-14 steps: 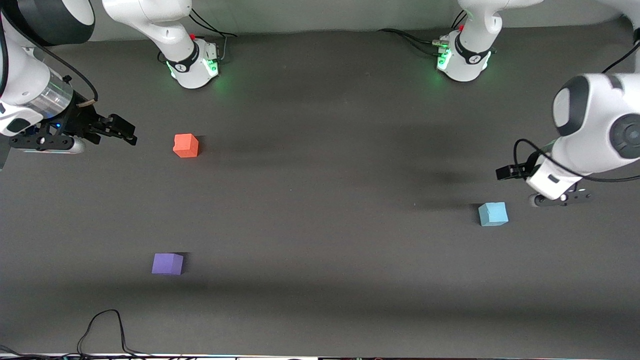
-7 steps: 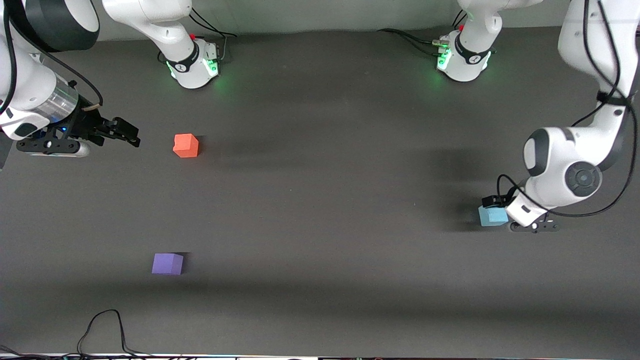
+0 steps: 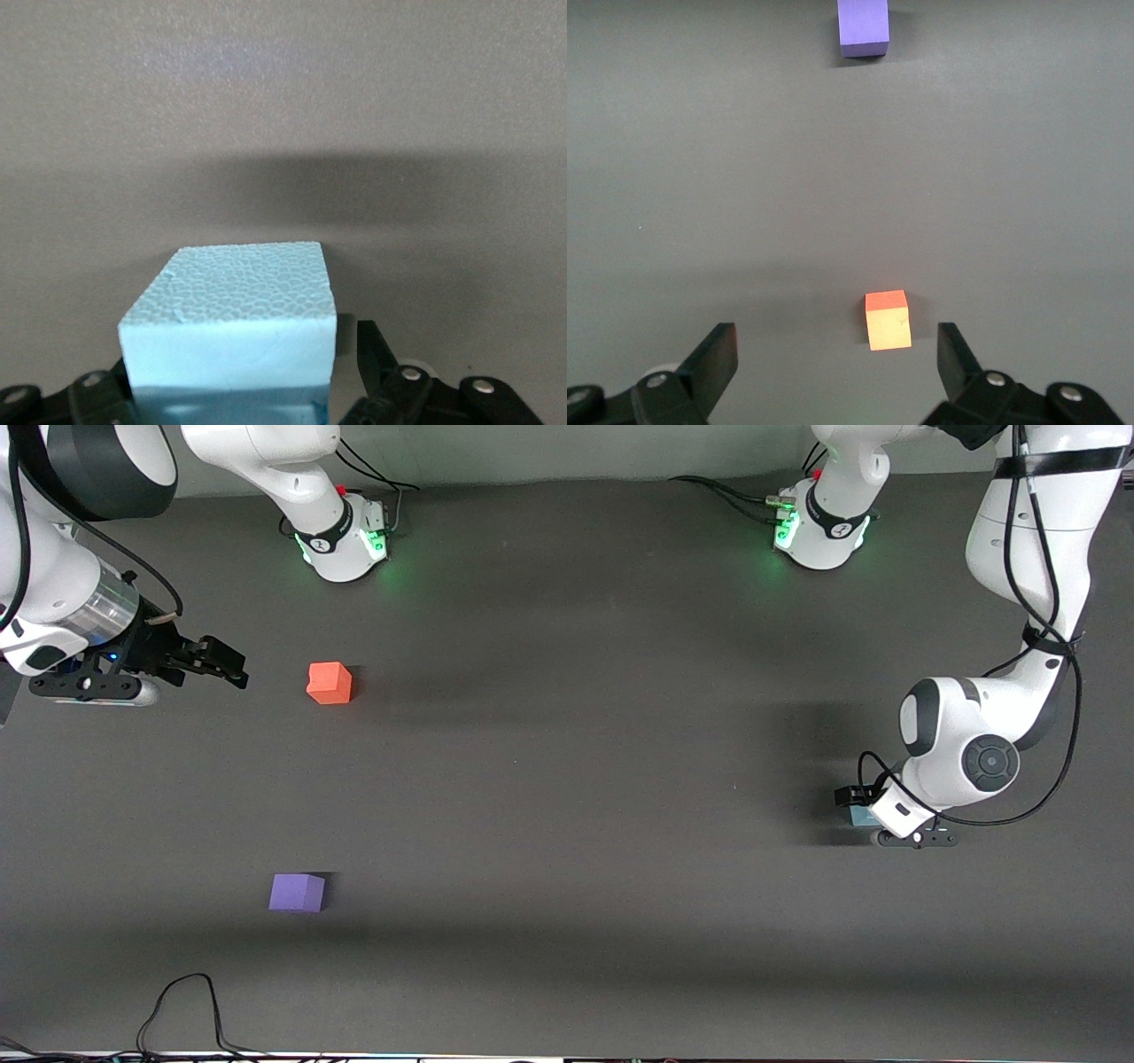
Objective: Place blue block between orange and purple blocks
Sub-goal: 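Lower the left gripper onto the light blue cube and close it, then lift the light blue cube with the left gripper toward the table middle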
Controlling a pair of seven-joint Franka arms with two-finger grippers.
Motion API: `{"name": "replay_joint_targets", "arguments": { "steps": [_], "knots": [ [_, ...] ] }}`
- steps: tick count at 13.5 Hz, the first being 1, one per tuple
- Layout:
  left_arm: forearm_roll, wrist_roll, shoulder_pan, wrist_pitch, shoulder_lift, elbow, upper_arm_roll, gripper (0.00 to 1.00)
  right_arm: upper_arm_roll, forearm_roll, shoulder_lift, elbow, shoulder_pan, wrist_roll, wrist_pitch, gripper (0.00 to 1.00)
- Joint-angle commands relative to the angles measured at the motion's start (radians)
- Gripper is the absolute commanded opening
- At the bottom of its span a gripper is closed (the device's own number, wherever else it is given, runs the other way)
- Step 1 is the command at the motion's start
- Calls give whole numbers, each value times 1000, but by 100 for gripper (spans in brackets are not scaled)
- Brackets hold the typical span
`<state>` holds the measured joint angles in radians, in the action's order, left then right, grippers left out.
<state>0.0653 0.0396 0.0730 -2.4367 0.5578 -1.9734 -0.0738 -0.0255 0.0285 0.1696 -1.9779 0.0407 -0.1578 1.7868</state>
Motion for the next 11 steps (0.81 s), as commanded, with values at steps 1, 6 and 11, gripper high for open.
{"name": "replay_joint_targets", "arguments": {
  "steps": [1, 6, 11],
  "knots": [
    [5, 8, -10, 33, -34, 16, 3, 17, 4, 2, 11, -13, -13, 21, 14, 100],
    [5, 57, -24, 523, -411, 19, -1, 17, 10, 4, 16, -19, -10, 21, 13, 100],
    [-13, 56, -24, 755, -654, 11, -6, 17, 9, 5, 25, -18, -8, 21, 6, 100]
  ]
}}
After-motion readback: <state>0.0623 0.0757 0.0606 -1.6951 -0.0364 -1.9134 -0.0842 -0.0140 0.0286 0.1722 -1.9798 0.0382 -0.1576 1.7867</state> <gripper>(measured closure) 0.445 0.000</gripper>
